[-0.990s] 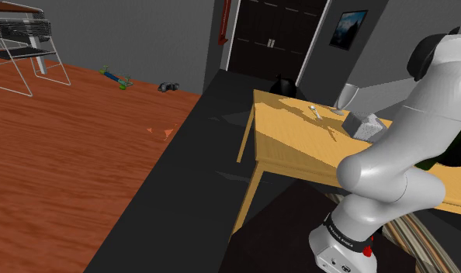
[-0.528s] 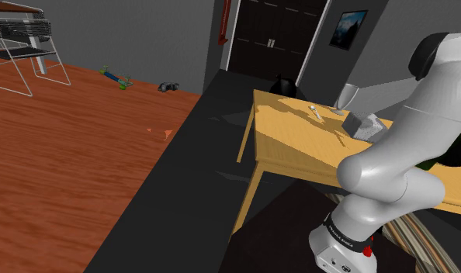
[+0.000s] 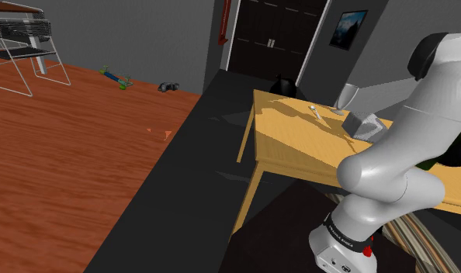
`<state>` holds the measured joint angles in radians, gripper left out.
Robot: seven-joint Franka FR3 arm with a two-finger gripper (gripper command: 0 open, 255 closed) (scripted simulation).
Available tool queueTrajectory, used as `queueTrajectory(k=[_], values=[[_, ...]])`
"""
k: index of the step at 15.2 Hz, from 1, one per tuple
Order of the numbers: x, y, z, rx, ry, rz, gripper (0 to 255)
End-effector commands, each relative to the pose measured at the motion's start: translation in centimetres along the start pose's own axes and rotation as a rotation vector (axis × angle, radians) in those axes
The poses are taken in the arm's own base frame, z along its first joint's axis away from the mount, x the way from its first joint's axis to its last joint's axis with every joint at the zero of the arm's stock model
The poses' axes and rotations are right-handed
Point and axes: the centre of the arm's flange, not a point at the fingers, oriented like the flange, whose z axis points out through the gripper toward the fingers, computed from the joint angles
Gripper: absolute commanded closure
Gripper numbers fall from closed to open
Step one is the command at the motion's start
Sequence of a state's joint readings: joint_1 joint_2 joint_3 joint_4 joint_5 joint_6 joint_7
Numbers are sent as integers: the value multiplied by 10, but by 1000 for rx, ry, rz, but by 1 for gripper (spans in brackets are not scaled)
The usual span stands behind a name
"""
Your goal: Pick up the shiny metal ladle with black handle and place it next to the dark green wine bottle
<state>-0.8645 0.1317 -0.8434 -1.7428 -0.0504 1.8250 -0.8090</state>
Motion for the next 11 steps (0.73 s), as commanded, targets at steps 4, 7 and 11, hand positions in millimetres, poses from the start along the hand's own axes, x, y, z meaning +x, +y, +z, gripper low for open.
queueTrajectory(k=[4, 7, 11], values=[[2, -3, 26, 0, 0, 0, 255], [4, -5, 42, 0, 0, 0, 255], [7, -7, 63, 0, 0, 0, 255]])
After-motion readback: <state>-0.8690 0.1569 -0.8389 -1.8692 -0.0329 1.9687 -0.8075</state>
